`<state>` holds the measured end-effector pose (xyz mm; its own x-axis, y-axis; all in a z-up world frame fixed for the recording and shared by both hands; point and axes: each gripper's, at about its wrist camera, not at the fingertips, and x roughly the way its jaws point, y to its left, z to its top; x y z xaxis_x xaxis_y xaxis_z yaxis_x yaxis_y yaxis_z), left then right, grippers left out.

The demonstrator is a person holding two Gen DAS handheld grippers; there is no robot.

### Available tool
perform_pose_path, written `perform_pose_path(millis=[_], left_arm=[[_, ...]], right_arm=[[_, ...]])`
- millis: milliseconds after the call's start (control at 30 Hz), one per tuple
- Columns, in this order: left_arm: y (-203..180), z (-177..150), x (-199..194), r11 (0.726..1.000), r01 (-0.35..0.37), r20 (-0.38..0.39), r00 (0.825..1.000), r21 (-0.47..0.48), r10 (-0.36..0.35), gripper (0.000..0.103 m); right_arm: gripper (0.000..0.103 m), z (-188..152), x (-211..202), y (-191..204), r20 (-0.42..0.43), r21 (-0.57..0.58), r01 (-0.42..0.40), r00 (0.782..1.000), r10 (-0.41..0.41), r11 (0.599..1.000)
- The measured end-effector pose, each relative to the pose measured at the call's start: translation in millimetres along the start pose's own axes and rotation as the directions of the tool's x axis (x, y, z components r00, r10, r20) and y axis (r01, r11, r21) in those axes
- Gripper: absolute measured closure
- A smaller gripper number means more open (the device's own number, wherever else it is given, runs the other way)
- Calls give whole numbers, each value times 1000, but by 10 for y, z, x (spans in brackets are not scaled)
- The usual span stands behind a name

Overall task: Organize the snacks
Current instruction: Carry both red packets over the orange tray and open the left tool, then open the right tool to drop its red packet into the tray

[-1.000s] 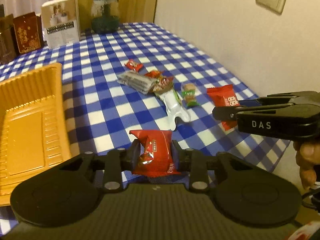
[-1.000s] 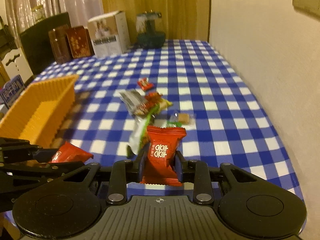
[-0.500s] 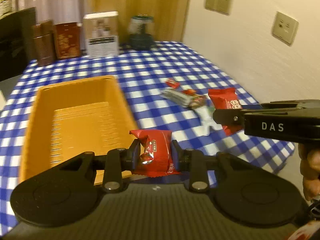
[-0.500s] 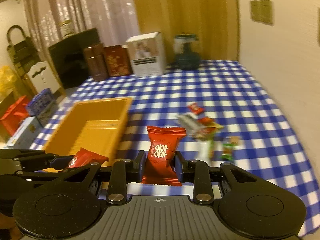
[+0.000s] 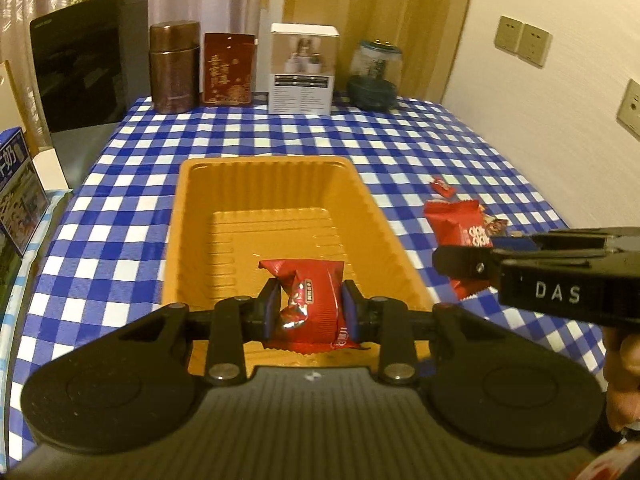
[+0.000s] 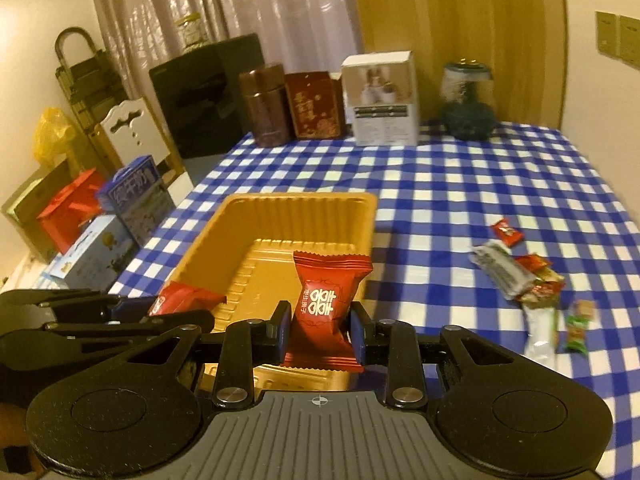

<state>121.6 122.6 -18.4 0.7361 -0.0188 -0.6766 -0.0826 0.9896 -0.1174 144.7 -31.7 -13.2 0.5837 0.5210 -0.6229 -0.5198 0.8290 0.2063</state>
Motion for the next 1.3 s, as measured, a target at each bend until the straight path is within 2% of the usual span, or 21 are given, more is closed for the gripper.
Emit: perform_pose_path(millis=[433,500,567,600,1300], left_arm=[[199,11,279,1000,-6,-22,1000,-12,6,74],[216,18,303,1000,-12,-21,1000,-16,12,71],[237,20,310,1000,-27,-14,1000,-15,27,63],[248,20,306,1000,-26,-12,1000,-16,26,62],[320,-23,197,999,-35,-12,999,-34,35,62]], right_arm=[[72,-27,384,80,-58,3,-7,998,7,1000],[72,-20,407,79,-60,3,-8,998,8,1000],[72,-14,412,77,-59,7,-9,998,10,1000],[72,-10,411,73,-58,10,-10,998,11,1000],[72,24,383,143,-39,33,-36,999,37,999]])
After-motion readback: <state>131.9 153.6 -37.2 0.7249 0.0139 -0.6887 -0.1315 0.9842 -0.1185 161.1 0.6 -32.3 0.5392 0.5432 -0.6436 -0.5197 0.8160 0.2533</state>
